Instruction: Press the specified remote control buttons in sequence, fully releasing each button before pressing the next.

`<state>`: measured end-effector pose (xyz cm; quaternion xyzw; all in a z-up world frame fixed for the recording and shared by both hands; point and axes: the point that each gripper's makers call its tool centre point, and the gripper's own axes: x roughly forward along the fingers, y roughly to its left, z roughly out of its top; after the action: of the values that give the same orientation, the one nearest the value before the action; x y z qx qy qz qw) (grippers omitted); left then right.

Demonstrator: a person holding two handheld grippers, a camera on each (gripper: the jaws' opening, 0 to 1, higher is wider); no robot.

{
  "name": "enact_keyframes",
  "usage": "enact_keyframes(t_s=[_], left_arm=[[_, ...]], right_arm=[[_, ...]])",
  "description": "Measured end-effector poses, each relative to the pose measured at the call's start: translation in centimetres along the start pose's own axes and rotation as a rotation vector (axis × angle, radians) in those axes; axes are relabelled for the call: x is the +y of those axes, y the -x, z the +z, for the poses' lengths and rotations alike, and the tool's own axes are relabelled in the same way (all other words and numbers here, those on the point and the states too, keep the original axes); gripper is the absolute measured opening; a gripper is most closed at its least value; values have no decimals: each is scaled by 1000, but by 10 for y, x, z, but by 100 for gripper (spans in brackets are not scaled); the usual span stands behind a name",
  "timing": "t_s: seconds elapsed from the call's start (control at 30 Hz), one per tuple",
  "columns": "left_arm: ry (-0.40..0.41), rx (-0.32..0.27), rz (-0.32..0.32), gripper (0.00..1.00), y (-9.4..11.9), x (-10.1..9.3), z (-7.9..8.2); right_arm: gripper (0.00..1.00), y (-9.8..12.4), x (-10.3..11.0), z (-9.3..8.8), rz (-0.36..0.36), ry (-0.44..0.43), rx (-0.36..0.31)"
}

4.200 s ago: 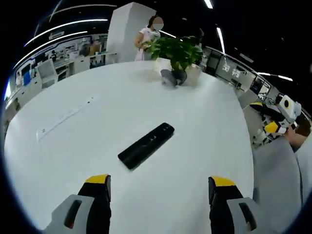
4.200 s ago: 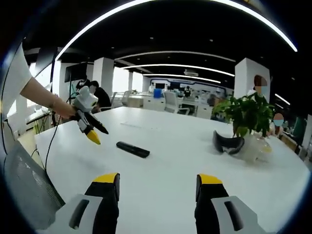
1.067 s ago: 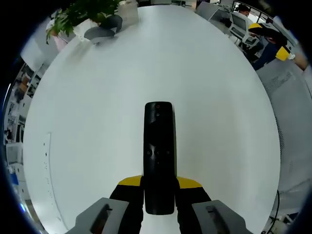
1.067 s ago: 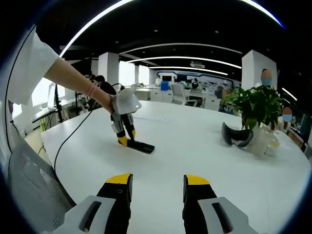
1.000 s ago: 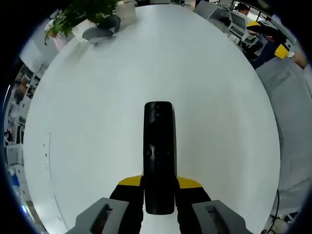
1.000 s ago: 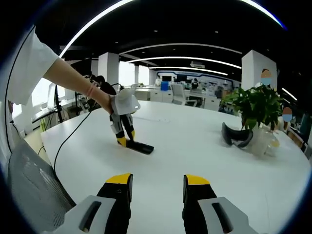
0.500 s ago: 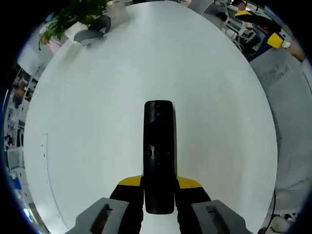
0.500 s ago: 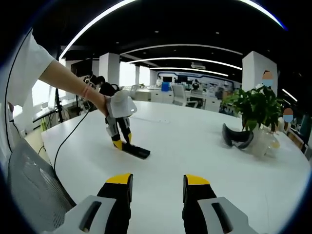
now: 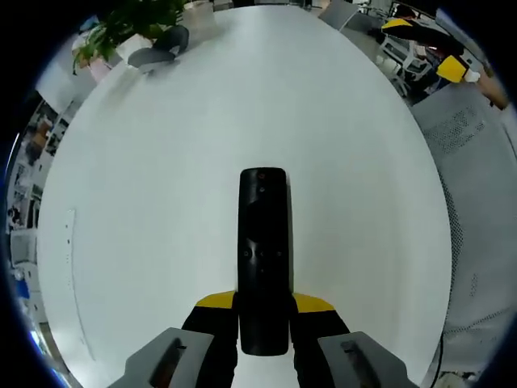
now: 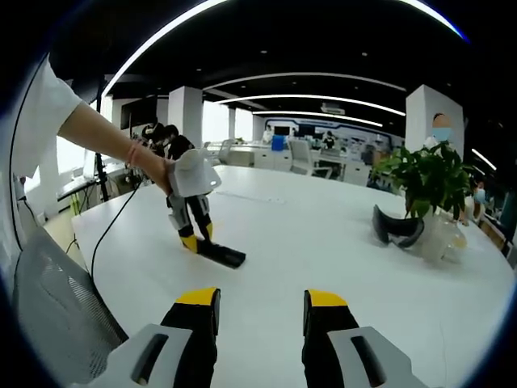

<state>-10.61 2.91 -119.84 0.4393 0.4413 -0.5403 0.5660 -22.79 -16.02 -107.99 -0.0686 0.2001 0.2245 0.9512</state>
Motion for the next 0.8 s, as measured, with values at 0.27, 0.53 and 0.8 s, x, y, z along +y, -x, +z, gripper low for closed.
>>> enact_keyframes(t_s=[0.27,0.53,0.8], left_arm=[[11,0,0,24,1,-12,-2],[-2,12,-2,24,2,-25,-3],[-11,21,-4,24,3,-38,-5]], right_arm=[[39,0,1,-1,3,10,6],[38,0,1,-2,2,13,15],[37,-1,3,-4,15,25,23]])
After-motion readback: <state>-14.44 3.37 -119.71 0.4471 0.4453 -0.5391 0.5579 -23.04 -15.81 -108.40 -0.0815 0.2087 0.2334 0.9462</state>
